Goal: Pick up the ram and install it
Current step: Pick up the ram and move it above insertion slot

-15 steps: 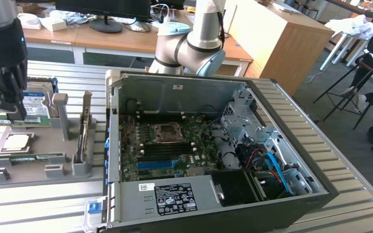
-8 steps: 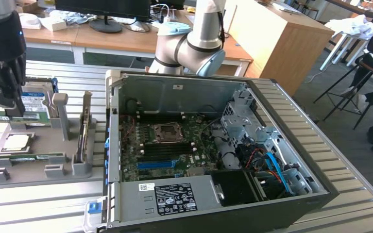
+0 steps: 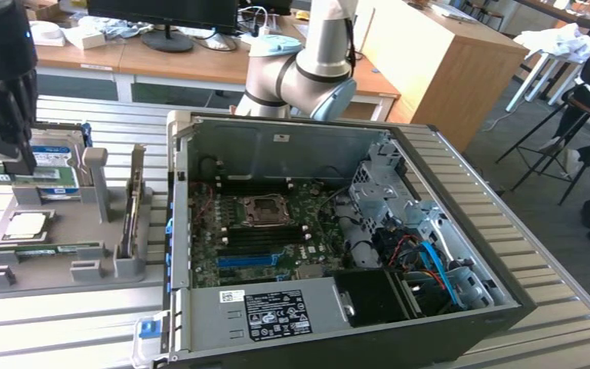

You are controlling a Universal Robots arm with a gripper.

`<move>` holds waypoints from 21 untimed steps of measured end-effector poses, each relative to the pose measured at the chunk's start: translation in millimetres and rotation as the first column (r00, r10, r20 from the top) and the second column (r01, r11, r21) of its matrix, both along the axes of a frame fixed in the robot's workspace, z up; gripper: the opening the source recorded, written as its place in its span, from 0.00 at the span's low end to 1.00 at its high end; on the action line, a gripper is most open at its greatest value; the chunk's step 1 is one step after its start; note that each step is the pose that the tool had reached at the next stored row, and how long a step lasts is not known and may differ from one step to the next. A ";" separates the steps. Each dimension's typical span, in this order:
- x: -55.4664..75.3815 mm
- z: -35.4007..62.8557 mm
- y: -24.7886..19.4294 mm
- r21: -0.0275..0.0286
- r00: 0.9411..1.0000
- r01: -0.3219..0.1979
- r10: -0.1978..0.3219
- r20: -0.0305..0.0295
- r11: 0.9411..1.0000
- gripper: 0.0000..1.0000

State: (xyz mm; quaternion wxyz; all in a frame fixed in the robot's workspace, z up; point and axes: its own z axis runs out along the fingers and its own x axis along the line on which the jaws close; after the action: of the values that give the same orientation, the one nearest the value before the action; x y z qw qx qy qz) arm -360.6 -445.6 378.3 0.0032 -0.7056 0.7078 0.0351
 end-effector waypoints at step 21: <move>0.0 24.6 0.0 0.000 1.000 -0.005 0.005 0.000 1.000 0.12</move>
State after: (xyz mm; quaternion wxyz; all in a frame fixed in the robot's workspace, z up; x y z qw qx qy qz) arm -360.6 -445.6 402.8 0.0031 -0.7074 0.7059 0.0351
